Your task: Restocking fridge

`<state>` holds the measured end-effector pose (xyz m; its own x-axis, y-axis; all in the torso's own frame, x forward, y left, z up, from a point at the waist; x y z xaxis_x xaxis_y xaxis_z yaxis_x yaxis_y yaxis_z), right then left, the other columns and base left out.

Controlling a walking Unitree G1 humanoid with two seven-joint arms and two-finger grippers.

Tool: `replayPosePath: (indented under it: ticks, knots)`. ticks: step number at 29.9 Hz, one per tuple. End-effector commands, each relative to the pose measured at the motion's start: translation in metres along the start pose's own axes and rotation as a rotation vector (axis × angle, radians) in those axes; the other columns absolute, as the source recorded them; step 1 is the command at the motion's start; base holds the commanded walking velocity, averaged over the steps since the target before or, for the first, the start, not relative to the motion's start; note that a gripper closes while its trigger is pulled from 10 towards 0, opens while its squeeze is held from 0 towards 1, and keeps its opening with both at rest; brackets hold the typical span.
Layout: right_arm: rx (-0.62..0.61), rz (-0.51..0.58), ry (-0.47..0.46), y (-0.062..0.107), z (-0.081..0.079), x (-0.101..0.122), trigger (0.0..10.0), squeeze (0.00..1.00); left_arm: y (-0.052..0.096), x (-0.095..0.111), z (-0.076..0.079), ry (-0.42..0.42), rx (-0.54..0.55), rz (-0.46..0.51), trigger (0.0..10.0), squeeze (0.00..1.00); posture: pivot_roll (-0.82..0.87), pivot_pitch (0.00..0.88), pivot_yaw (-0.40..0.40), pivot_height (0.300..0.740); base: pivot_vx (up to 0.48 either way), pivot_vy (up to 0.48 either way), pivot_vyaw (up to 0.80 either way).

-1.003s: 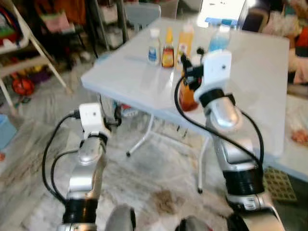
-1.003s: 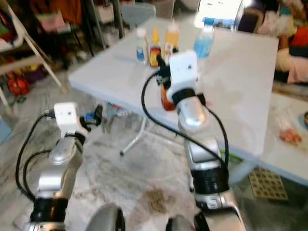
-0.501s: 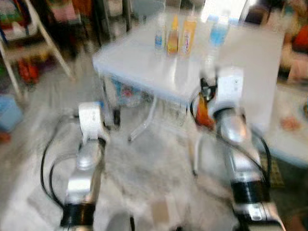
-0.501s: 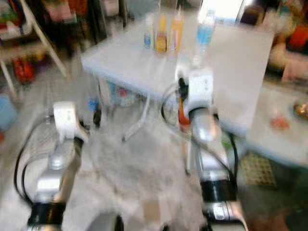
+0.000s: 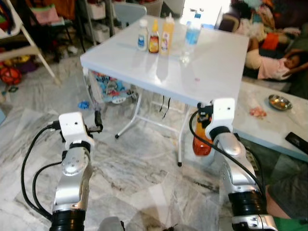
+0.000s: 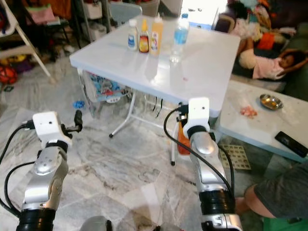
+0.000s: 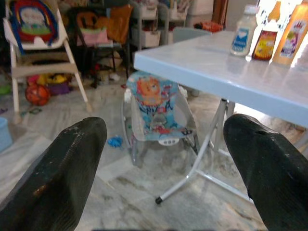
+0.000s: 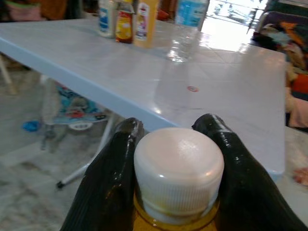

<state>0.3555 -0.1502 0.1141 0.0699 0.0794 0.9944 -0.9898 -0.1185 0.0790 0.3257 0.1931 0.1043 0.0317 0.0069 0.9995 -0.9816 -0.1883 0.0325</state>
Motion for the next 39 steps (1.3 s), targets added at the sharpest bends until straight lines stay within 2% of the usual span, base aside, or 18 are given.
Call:
replayPosePath:
  ticks: [1, 5, 8, 10, 13, 17, 23, 32, 39]
  knots:
    - [0.036, 0.084, 0.002, 0.002, -0.004, 0.02, 10.0, 0.0, 0.003, -0.003, -0.003, -0.012, 0.016, -0.007, 10.0, 0.0, 0.07, 0.0, -0.059, 0.74, 0.0, 0.0, 0.0]
    - [0.049, 0.121, 0.041, 0.002, -0.009, 0.025, 10.0, 0.0, 0.005, 0.0, -0.005, -0.031, 0.023, 0.02, 10.0, 0.0, 0.06, 0.0, -0.051, 0.74, 0.0, 0.0, 0.76]
    - [0.057, 0.125, 0.044, 0.003, -0.012, 0.025, 10.0, 0.0, 0.011, -0.01, -0.014, -0.036, 0.084, -0.02, 10.0, 0.0, 0.06, 0.0, -0.049, 0.74, 0.0, 0.0, 0.8]
    - [0.06, 0.123, 0.045, 0.003, -0.011, 0.025, 10.0, 0.0, 0.011, -0.012, -0.013, -0.039, 0.082, -0.027, 10.0, 0.0, 0.06, 0.0, -0.055, 0.74, 0.0, 0.0, 0.8]
    - [0.053, 0.127, 0.033, 0.001, -0.008, 0.026, 10.0, 0.0, 0.002, -0.003, -0.006, -0.049, 0.092, 0.007, 10.0, 0.0, 0.07, 0.0, -0.063, 0.74, 0.0, 0.0, 0.8]
    - [0.059, 0.141, 0.028, -0.003, -0.011, 0.031, 10.0, 0.0, -0.003, 0.0, -0.006, -0.048, 0.101, 0.012, 10.0, 0.0, 0.06, 0.0, -0.06, 0.74, 0.0, 0.0, 0.8]
    - [0.059, 0.155, 0.016, -0.006, -0.01, 0.036, 10.0, 0.0, -0.002, -0.002, -0.011, -0.071, 0.125, 0.002, 10.0, 0.0, 0.06, 0.0, -0.057, 0.74, 0.0, 0.0, 0.8]
    - [0.067, 0.158, 0.0, -0.008, -0.016, 0.036, 10.0, 0.0, -0.002, -0.003, -0.01, -0.08, 0.123, 0.002, 10.0, 0.0, 0.06, 0.0, -0.054, 0.74, -0.332, 0.0, 0.8]
    - [0.053, 0.159, -0.001, -0.008, -0.01, 0.036, 10.0, 0.0, -0.002, -0.004, -0.011, -0.084, 0.127, -0.002, 10.0, 0.0, 0.06, 0.0, -0.048, 0.74, -0.069, 0.0, 0.8]
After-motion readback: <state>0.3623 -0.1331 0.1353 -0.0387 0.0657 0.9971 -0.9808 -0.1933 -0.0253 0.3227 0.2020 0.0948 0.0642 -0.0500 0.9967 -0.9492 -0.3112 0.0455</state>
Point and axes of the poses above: a point about 5 cm out from each wrist's last joint towards the gripper, its own y axis pointing back from the gripper into the wrist, its own x axis along the axis of the wrist's last joint, z = x × y, the point moved 5 cm from there along -y, pointing out of the wrist towards the gripper, and after that the axes turned 1 degree about -y, right-handed, at the moved point
